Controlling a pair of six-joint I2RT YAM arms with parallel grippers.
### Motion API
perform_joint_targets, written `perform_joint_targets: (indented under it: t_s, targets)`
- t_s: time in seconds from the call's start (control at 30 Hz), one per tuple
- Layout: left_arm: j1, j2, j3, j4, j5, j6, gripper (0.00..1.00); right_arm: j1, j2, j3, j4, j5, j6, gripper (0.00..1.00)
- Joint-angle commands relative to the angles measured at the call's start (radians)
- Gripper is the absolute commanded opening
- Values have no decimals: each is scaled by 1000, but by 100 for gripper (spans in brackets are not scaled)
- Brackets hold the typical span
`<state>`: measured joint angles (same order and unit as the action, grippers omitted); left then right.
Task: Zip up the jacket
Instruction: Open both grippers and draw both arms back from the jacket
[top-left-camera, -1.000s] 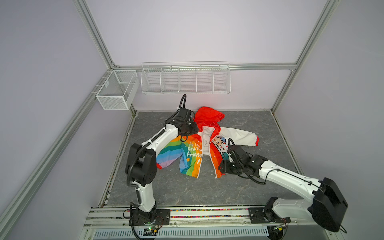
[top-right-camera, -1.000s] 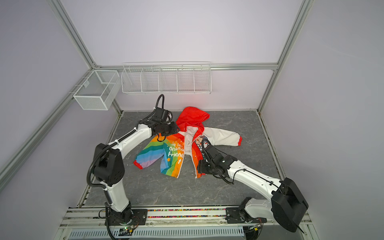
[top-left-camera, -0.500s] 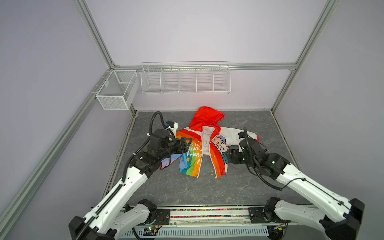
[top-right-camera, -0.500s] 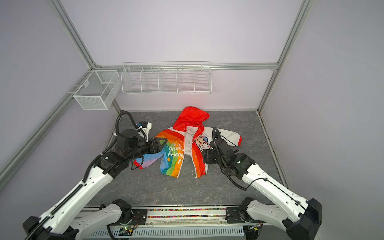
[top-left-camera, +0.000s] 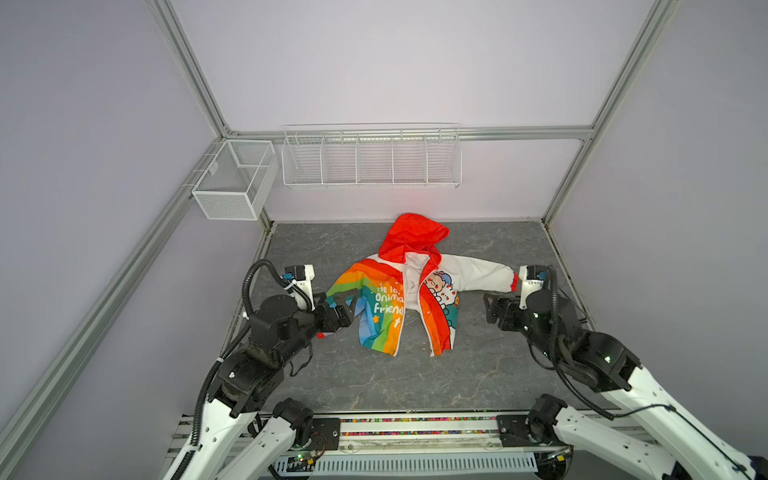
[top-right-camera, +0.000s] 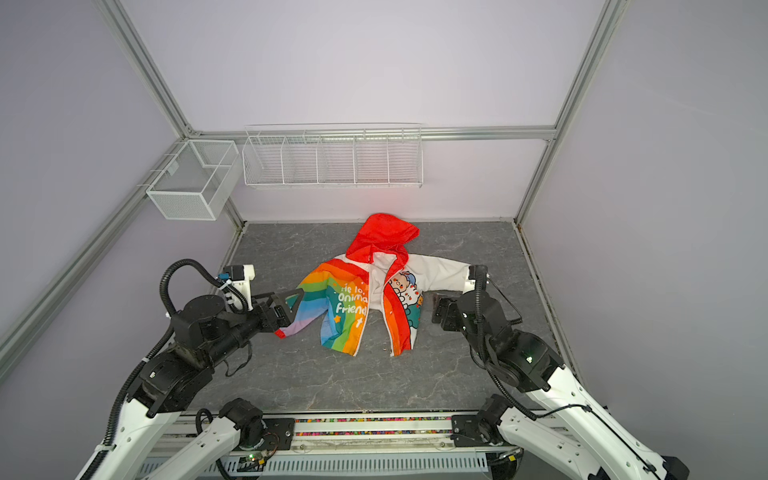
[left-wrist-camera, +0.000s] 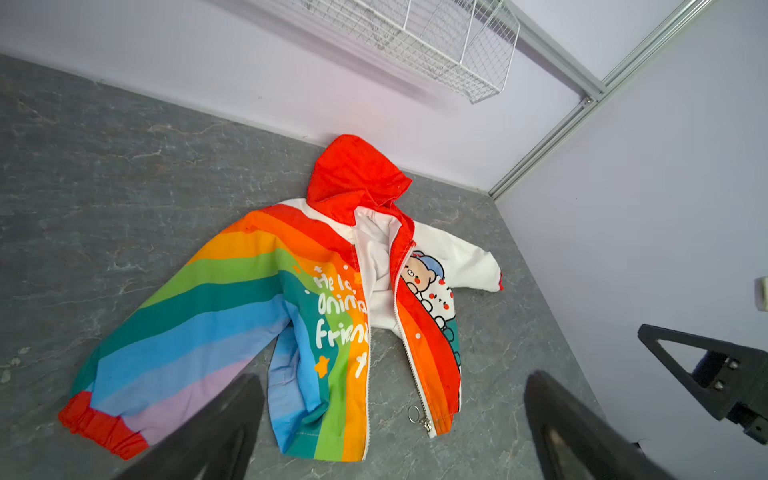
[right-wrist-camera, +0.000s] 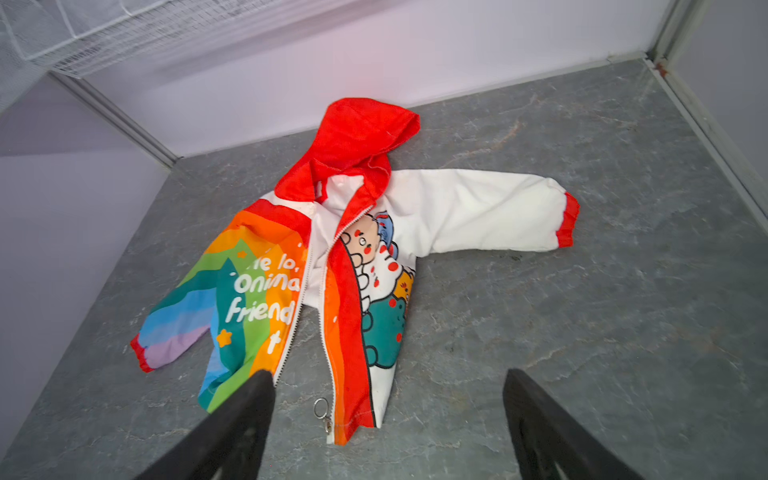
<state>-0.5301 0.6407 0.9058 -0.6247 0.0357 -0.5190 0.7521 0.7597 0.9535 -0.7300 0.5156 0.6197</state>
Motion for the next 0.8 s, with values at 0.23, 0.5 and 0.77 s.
perform_joint_targets:
  t_s: [0.23, 0.5, 0.77]
  targets:
    - [4, -79, -240, -7, 137, -143, 99, -6, -43, -140, -77, -22, 101, 89]
    - [2, -10, -423, 68, 341, -226, 78, -3, 180, -190, 54, -393, 36, 97]
    - [-52, -11, -546, 163, 340, -321, 76, 34, 403, -192, 194, -471, 75, 90]
